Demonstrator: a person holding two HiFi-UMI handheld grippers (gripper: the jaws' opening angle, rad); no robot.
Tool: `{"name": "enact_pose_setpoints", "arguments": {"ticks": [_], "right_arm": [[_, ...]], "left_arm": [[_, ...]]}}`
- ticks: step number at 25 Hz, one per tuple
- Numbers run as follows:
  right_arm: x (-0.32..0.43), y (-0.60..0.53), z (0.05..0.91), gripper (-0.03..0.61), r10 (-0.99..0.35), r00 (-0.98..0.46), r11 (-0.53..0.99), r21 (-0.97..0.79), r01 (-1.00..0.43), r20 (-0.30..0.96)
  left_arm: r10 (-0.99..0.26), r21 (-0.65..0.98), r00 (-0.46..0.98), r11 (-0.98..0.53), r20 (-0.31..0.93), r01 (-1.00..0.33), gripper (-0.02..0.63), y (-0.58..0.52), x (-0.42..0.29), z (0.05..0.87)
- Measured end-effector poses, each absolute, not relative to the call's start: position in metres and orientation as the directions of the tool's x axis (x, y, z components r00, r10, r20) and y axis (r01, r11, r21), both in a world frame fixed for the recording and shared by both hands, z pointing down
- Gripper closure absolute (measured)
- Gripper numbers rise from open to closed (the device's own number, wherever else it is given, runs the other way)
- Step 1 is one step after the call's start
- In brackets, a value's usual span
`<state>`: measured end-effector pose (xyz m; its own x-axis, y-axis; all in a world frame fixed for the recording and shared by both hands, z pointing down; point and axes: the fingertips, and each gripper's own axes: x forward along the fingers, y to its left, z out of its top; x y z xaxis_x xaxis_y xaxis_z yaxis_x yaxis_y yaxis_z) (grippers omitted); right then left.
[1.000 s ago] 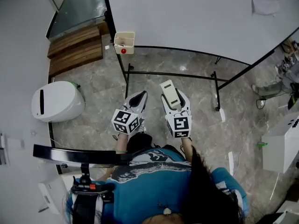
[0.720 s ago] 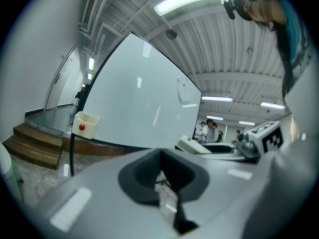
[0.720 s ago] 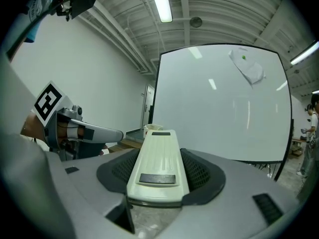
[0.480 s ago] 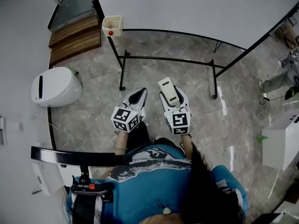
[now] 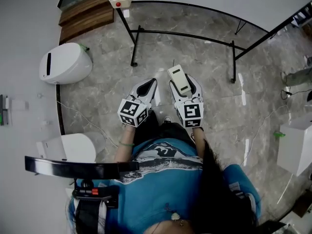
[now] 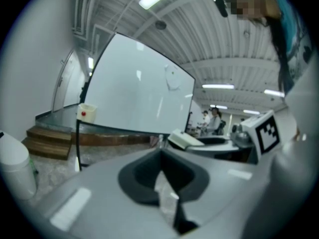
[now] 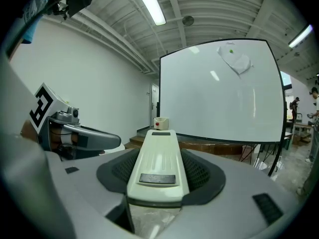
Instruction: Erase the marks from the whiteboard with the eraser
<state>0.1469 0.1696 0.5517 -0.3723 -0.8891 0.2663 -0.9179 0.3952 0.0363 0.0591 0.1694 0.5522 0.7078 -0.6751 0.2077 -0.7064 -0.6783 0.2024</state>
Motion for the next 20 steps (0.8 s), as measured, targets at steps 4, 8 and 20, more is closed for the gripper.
{"name": "enact_pose_setpoints", "arguments": {"ticks": [4,8,20], "right_arm": [[0.138,0.184,0.554,0.314,-0.882,-0.387,0.406,0.017,-0.914,0.267],[0.131,0.194,0.552,0.314,-0.879,-0.393,0.406,-0.009,-0.914,0.268],[0.034,0.229,0.554,0.314,-0.859,-0.427,0.418,-0.094,-0.903,0.281]], "left_arm": [[-0.677,0.192,0.706,-0.680,0.207,-0.708,0.609,0.180,0.057,0.550],[-0.666,0.190,0.719,-0.693,0.200,-0.695,0.609,0.193,0.057,0.546],[-0.714,0.202,0.672,-0.641,0.197,-0.740,0.609,0.232,-0.056,0.547]]}}
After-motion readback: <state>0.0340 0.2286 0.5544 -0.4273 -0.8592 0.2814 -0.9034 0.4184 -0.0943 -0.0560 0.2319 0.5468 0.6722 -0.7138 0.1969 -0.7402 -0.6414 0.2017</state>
